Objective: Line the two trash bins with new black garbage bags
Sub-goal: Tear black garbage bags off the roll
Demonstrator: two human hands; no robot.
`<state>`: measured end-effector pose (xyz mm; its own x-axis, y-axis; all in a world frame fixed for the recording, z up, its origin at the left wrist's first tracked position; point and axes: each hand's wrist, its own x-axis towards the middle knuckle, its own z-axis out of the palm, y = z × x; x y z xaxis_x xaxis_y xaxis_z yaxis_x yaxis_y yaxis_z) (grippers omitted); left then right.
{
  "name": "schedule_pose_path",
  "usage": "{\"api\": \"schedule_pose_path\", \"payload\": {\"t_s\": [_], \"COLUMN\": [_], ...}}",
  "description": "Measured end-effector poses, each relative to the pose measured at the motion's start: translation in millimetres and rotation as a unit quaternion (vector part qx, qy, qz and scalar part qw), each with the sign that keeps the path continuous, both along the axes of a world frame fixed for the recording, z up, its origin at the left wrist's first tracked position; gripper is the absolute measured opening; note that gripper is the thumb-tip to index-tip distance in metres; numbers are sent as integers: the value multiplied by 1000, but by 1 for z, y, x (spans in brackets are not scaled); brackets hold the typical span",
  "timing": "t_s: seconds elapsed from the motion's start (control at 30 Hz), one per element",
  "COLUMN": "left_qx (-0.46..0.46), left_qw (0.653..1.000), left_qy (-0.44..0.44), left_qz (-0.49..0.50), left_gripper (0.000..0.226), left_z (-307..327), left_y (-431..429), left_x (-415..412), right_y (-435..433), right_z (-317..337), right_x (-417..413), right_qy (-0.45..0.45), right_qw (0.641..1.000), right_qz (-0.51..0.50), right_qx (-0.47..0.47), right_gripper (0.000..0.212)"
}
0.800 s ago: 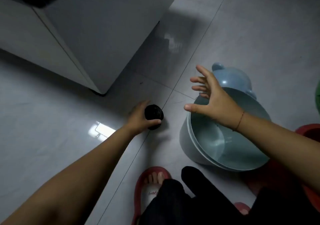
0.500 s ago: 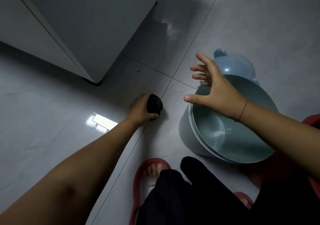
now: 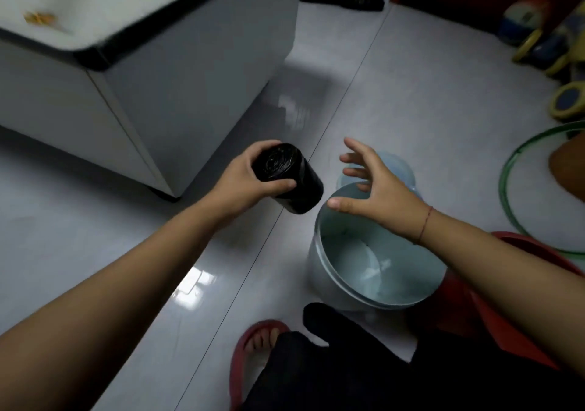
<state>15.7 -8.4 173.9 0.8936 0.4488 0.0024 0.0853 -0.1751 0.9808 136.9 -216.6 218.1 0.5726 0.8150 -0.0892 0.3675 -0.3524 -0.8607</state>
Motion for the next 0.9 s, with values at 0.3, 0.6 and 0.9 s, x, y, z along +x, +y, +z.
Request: {"api": "schedule_pose_path", "payload": {"t_s": [0.3,0.6,0.9], "left_qx": [-239,-352,-373], "left_qw": [955,931,920], "left_qy": [-93,-48,7], "left_qz": [-152,-84,-116], "left_gripper": [63,80,68], "left_z": [123,171,149], "left_y": [-77,-182,-197], "left_x": [19,49,53], "right_y": [-60,-94,-98], "right_z": [85,107,96], "right_x": [-17,-40,-32], "right_qy": [187,-51,-77], "right_qw": [975,921,902], "right_qz": [-50,-310,-384], "right_qx": [108,229,183], "right_gripper": [66,44,45]}}
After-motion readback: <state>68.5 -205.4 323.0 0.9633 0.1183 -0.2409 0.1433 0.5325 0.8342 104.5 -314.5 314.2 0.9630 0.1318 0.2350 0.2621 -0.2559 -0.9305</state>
